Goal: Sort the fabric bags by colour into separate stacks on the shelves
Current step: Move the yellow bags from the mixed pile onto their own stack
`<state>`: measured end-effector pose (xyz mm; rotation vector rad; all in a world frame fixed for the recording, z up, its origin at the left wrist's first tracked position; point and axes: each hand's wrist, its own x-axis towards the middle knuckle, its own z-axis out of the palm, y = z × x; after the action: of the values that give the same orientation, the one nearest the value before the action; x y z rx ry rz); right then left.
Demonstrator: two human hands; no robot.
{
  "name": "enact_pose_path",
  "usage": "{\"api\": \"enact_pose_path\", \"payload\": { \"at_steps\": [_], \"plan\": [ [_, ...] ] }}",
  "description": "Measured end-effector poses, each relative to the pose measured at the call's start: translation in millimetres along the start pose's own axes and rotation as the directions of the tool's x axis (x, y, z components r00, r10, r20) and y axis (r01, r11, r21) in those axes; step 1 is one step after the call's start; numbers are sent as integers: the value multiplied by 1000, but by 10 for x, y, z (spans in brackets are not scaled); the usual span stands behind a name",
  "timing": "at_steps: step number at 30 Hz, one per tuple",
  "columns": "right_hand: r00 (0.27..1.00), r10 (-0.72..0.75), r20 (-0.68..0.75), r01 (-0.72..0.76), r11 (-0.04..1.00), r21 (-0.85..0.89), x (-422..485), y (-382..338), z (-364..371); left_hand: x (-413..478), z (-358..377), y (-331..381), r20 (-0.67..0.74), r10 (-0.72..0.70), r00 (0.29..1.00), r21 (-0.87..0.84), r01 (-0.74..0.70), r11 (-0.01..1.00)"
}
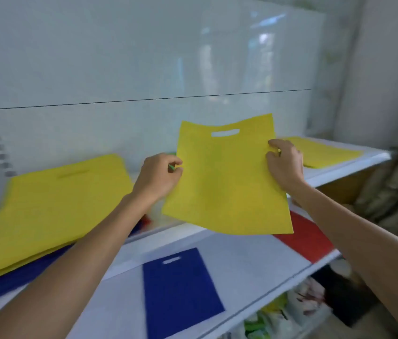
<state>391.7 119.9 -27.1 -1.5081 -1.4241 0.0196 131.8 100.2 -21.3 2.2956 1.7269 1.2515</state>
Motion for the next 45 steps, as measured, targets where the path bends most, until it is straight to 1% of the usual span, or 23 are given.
{"api": "enact_pose_path", "payload": {
  "at_steps": [4, 8, 11, 14, 19, 22, 26, 34, 37, 40, 43, 45],
  "plan": [
    [991, 132, -36, -135, 981, -138, 25, 854, -933, 136, 853, 835, 100, 131, 986, -107, -120, 987],
    [972, 198, -130, -226, 941, -251, 94, 1610, -1907, 151, 1678, 1724, 191, 185, 964, -198, -146, 969],
    [950, 254, -180, -296, 915, -275, 128, 2061, -2494, 79, 2179, 2279, 252, 235, 939, -255, -170, 952],
    [938, 273, -213, -325, 906, -270, 143, 2426, -2862, 37, 2584, 2662, 272, 258, 927, -290, -177, 941],
    [938, 285, -195, -334, 891, -307, 299, 2834, -3101, 165, 3002, 2996, 308, 271, 912, -298, -178, 938],
    [937, 287, -198, -336, 895, -294, 542, 3033, -3076, 362, 3191, 3056, 286, 263, 921, -307, -172, 936],
    [942, 283, -182, -324, 909, -264, 985, 3266, -2862, 756, 3418, 3001, 270, 253, 929, -279, -176, 944],
    [974, 203, -95, -221, 943, -250, 2132, 3508, -2396, 1689, 3611, 2873, 168, 179, 969, -202, -144, 969],
    [985, 172, -23, -172, 954, -243, 2449, 3552, -2078, 1830, 3606, 2711, 168, 132, 977, -134, -110, 985],
    [993, 71, 89, -53, 982, -182, 2802, 3543, -1659, 2028, 3552, 2521, 109, 41, 993, -59, -35, 998],
    [980, -42, 195, 70, 988, -137, 3145, 3540, -1223, 2119, 3523, 2391, 36, -38, 999, -13, 39, 999],
    [963, -81, 258, 113, 987, -112, 3351, 3559, -982, 2136, 3534, 2330, 9, -99, 995, 30, 98, 995]
  ]
}}
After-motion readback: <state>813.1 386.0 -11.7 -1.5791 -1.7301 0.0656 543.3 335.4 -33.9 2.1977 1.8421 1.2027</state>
